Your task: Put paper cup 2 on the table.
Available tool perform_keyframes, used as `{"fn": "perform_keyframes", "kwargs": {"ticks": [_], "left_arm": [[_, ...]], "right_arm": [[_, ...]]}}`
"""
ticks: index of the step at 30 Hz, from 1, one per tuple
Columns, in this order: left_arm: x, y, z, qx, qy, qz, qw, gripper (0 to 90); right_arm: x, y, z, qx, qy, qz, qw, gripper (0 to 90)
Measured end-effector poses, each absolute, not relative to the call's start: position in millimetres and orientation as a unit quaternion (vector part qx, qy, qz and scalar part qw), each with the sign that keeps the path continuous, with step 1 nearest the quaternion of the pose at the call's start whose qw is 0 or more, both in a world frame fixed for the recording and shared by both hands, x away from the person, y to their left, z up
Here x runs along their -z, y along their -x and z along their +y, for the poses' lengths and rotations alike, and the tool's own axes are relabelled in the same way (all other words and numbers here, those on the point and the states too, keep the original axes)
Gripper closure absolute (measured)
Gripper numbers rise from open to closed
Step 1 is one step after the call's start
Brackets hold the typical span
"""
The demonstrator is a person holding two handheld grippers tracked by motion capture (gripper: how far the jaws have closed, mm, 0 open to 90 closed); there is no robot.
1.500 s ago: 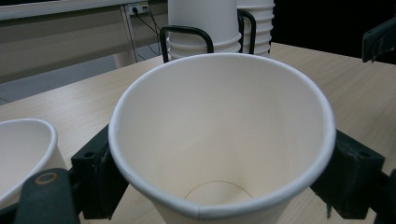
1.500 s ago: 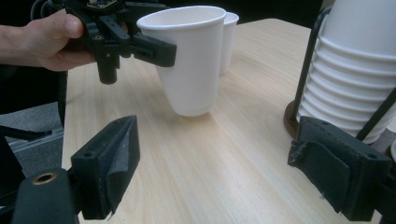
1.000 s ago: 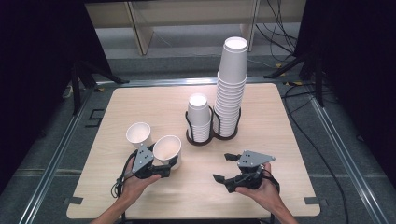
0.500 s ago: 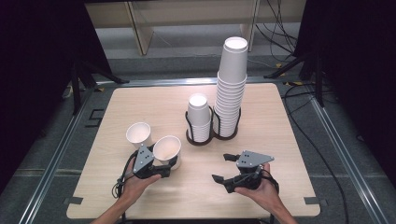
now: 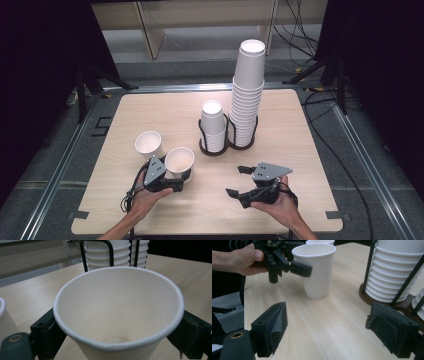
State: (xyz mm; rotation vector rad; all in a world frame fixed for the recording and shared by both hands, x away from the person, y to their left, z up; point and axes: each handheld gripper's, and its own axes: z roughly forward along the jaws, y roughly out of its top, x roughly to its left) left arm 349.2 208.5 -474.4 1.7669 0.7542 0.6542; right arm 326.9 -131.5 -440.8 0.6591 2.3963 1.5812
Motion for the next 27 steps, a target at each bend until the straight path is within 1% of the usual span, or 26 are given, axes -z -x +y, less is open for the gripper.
{"fn": "perform_keyframes", "kwargs": {"ticks": [3,7,13,17,27], "left_arm": [[479.0,-348.0,208.3,-0.270,-0.754,0.316,0.508,11.9],[478.7,-343.9,207.7,-0.268,-0.757,0.318,0.503,13.7],[479.8,-340.7,212.2,-0.262,-0.760,0.318,0.503,13.9],[479.4,-336.3,219.3,-0.263,-0.768,0.316,0.490,14.6],[478.3,-317.4,235.8,-0.252,-0.768,0.309,0.502,14.7]], "right_arm": [[439.8,-327.6,-132.2,-0.536,-0.217,0.809,0.105,16.4],[440.0,-328.5,-132.6,-0.543,-0.214,0.806,0.102,16.4],[439.7,-328.1,-132.6,-0.541,-0.212,0.807,0.104,16.5],[439.4,-327.7,-132.6,-0.539,-0.212,0.808,0.105,16.5],[439.4,-327.8,-133.4,-0.540,-0.214,0.808,0.101,16.6]]}}
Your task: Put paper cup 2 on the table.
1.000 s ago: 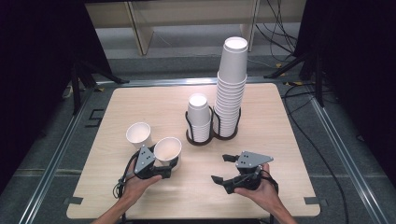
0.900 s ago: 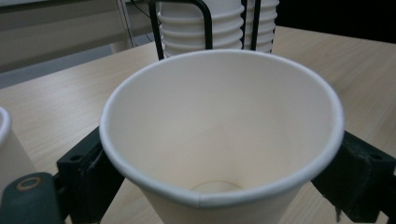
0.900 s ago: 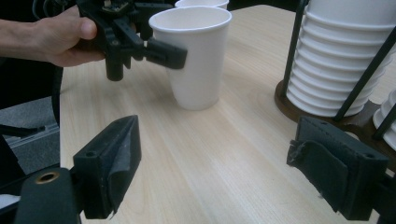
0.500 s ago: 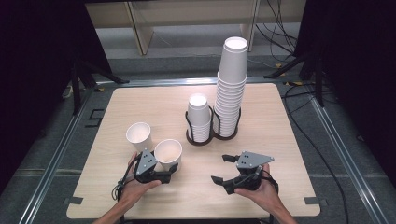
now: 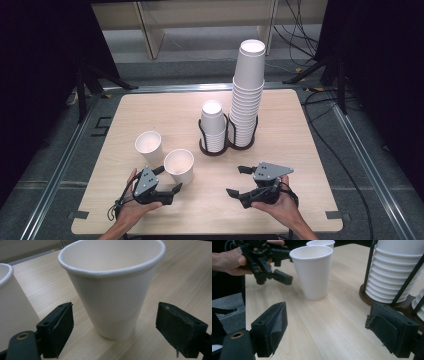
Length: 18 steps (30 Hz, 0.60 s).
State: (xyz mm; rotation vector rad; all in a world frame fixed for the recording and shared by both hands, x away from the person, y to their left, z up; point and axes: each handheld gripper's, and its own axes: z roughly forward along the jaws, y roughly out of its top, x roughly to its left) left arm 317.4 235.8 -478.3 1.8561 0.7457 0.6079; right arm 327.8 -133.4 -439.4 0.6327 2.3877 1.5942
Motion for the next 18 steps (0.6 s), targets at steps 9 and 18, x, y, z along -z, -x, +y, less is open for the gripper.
{"fn": "perform_keyframes", "kwargs": {"ticks": [9,18], "left_arm": [[469.8,-297.2,253.1,-0.247,-0.761,0.315,0.511,14.7],[460.7,-274.8,265.9,-0.246,-0.759,0.300,0.523,14.6]], "right_arm": [[440.7,-327.9,-141.3,-0.526,-0.248,0.805,0.113,16.4],[446.6,-318.5,-160.6,-0.513,-0.301,0.796,0.114,15.9]]}}
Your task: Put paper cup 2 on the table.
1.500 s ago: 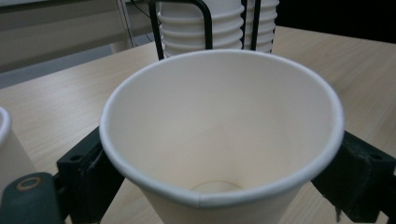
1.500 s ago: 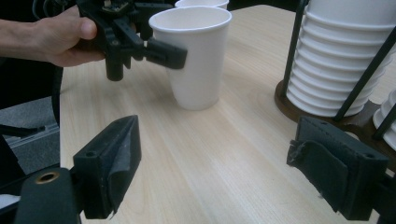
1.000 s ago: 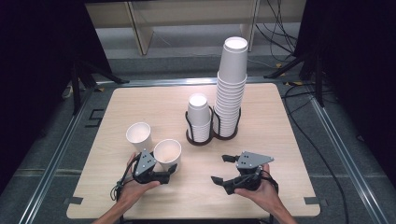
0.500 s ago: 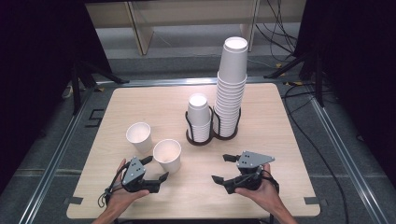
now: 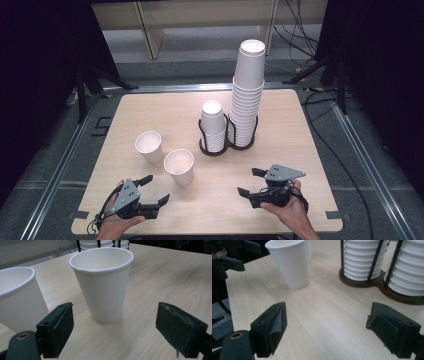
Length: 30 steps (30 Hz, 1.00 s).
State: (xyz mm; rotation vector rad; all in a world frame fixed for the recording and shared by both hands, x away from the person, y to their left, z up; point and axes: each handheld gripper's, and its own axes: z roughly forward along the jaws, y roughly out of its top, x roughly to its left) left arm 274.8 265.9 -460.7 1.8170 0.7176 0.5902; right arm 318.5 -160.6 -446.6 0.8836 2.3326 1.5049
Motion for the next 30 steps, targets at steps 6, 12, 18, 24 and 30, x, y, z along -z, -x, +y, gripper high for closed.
{"fn": "perform_keyframes", "kwargs": {"ticks": [6,12,18,24,30], "left_arm": [[460.1,-268.1,268.8,-0.239,-0.757,0.295,0.531,14.7],[461.2,-262.4,270.0,-0.236,-0.760,0.293,0.530,14.6],[461.0,-256.7,269.9,-0.234,-0.761,0.296,0.529,14.6],[461.2,-256.0,268.9,-0.232,-0.766,0.289,0.525,14.7],[459.0,-255.2,270.5,-0.234,-0.766,0.292,0.523,14.7]], "right_arm": [[451.6,-310.5,-169.8,-0.508,-0.315,0.795,0.107,15.7],[459.0,-302.3,-171.7,-0.512,-0.317,0.792,0.102,15.4],[464.4,-295.0,-172.4,-0.489,-0.318,0.806,0.103,15.6],[471.6,-283.9,-173.6,-0.467,-0.332,0.815,0.085,15.5],[474.0,-283.8,-169.2,-0.461,-0.321,0.823,0.079,15.6]]}}
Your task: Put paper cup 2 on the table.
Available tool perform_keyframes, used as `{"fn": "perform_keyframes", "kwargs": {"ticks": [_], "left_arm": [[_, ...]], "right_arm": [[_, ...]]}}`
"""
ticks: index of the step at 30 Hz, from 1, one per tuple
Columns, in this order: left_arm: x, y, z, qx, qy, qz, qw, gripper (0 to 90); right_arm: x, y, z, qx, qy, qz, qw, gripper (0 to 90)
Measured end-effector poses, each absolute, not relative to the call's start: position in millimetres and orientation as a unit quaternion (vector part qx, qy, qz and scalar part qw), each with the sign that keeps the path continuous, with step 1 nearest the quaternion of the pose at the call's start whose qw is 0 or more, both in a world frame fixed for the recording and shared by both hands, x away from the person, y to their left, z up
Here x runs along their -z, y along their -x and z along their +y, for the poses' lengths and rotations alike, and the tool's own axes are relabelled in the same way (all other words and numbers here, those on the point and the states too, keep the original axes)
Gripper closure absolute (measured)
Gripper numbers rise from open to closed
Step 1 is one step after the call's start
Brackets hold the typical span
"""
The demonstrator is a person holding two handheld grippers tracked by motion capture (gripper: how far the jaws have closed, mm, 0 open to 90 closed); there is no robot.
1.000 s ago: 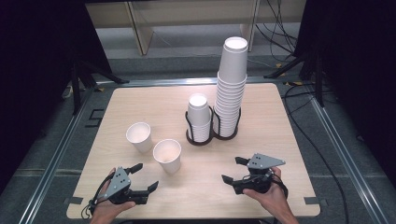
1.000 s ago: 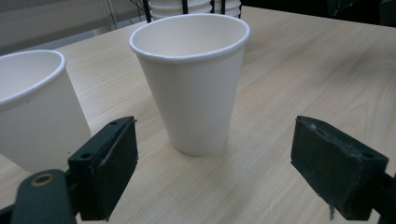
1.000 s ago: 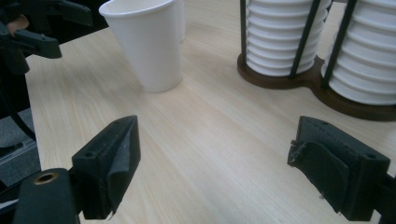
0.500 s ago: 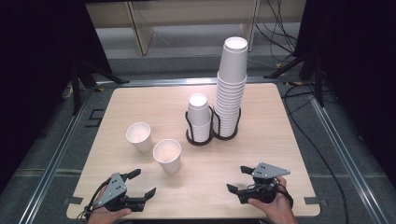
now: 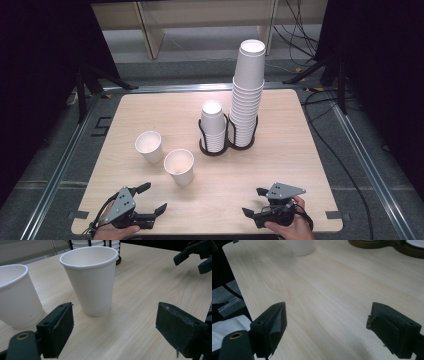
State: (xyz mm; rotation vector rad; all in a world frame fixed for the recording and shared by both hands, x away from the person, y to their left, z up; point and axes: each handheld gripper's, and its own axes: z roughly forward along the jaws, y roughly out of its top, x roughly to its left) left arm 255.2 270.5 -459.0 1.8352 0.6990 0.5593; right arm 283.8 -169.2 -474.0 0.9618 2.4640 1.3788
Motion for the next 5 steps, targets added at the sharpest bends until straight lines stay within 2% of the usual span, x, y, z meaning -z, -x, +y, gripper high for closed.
{"fn": "perform_keyframes", "kwargs": {"ticks": [5], "left_arm": [[461.2,-257.2,269.8,-0.232,-0.762,0.290,0.531,14.6]], "right_arm": [[473.6,-284.8,-170.9,-0.462,-0.322,0.822,0.087,15.6]]}}
